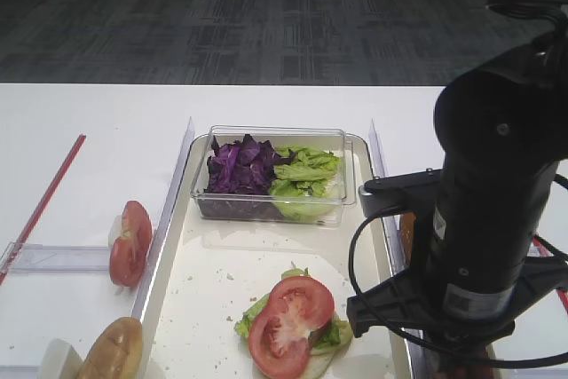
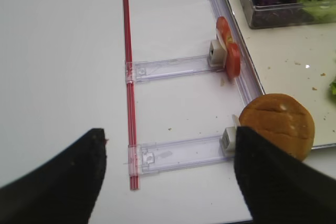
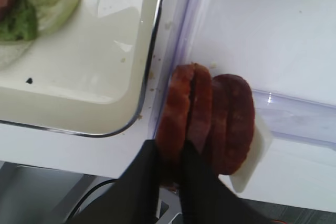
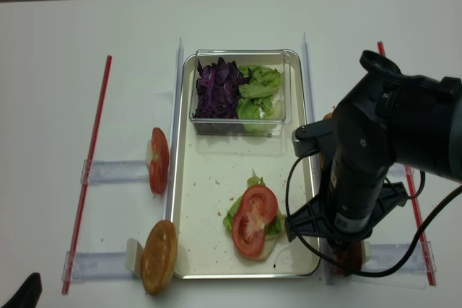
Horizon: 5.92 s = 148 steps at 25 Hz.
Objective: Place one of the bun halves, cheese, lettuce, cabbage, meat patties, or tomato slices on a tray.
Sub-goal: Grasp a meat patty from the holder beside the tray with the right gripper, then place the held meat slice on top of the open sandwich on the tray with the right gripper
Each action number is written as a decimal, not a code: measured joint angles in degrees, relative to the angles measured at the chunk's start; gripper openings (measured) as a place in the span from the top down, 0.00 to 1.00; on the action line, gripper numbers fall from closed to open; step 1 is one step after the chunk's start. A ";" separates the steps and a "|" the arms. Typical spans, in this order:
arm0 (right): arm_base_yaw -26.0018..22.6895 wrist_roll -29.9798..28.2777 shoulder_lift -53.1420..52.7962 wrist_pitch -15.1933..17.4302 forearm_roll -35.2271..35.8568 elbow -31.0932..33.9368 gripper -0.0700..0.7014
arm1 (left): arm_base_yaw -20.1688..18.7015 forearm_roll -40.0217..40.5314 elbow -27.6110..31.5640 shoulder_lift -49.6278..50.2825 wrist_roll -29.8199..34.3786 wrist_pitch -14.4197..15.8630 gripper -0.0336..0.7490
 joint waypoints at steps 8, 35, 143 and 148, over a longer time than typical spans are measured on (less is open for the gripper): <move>0.00 -0.24 0.00 0.12 0.00 0.00 0.74 | 0.00 0.00 0.00 0.00 0.00 0.00 0.35; 0.00 -1.87 0.00 9.52 0.24 -7.39 0.74 | 0.00 0.00 0.00 0.00 0.00 0.00 0.35; -14.02 -57.57 12.27 4.07 45.05 -10.99 0.74 | 0.00 0.00 0.00 0.00 -0.38 0.00 0.35; -14.02 -58.65 12.27 5.00 45.52 -10.99 0.74 | 0.00 0.00 0.00 0.00 0.00 0.00 0.35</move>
